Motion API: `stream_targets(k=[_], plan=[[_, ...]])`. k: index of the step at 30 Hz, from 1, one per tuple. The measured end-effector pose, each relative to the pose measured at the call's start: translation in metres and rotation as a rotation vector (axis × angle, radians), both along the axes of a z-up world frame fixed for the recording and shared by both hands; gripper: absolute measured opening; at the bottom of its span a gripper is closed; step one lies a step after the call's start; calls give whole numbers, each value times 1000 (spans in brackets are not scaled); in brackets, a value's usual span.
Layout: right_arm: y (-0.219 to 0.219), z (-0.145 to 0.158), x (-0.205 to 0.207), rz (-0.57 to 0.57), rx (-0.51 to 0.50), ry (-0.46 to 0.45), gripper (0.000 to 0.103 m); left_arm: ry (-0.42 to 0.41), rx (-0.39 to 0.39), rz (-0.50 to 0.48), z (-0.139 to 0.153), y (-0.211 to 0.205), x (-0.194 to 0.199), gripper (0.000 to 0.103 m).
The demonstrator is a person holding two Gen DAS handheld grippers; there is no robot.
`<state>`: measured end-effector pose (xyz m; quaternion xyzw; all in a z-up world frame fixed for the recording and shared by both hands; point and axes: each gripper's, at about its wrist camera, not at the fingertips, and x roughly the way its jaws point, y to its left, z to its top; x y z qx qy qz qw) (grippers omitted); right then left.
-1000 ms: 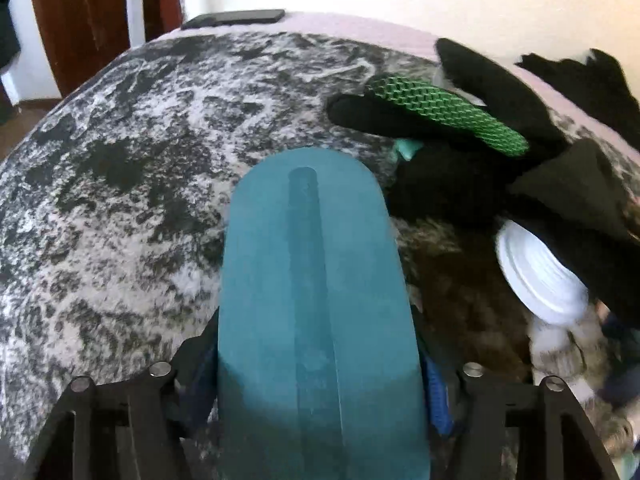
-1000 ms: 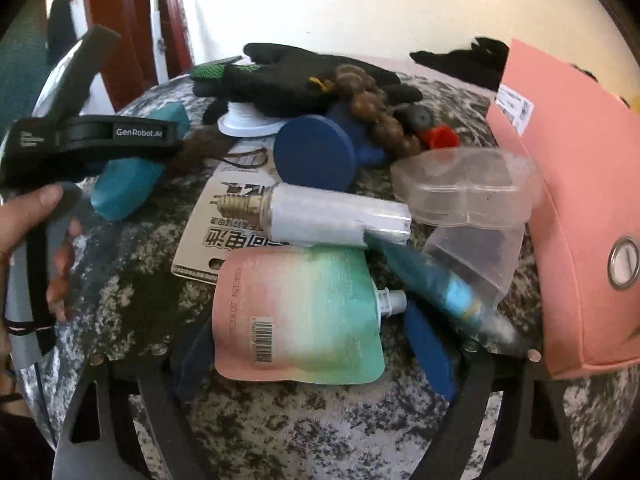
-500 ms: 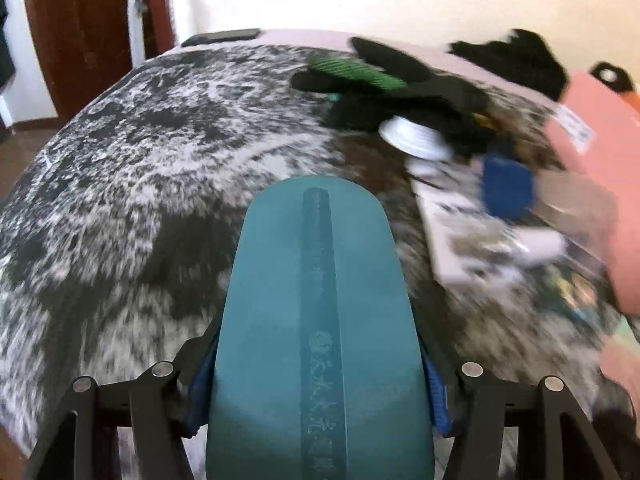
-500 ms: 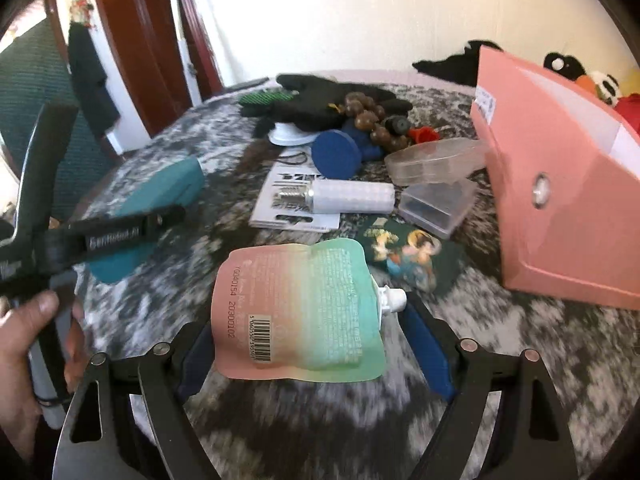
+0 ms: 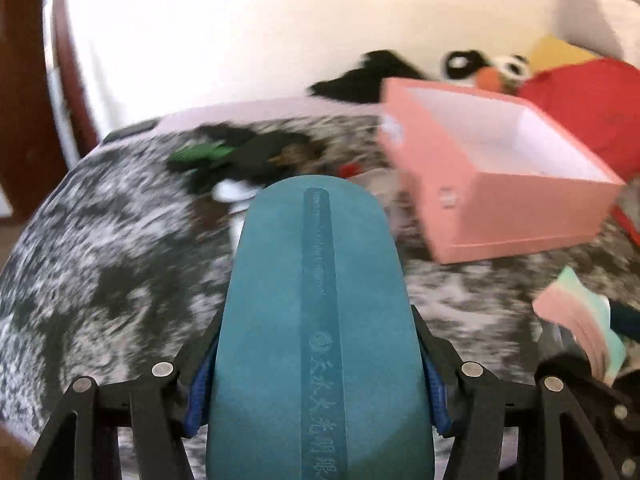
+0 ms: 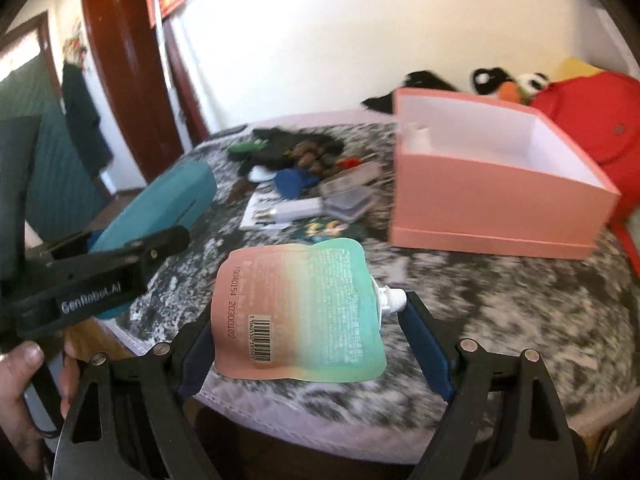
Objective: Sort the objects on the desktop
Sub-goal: 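Carry both items over the pink box and open both tools to drop them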
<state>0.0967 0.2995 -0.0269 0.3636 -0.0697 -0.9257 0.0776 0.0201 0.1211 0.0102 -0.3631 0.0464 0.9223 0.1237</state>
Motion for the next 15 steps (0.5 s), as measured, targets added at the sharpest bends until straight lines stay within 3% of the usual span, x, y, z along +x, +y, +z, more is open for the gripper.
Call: stream_targets(k=[9,15], plan=[[90,54,50,-187,15,115,87,92,10,-185,48,101,7,68],[153,95,29,-304,60,190,87,160,8,-249,88,156,-27,68]])
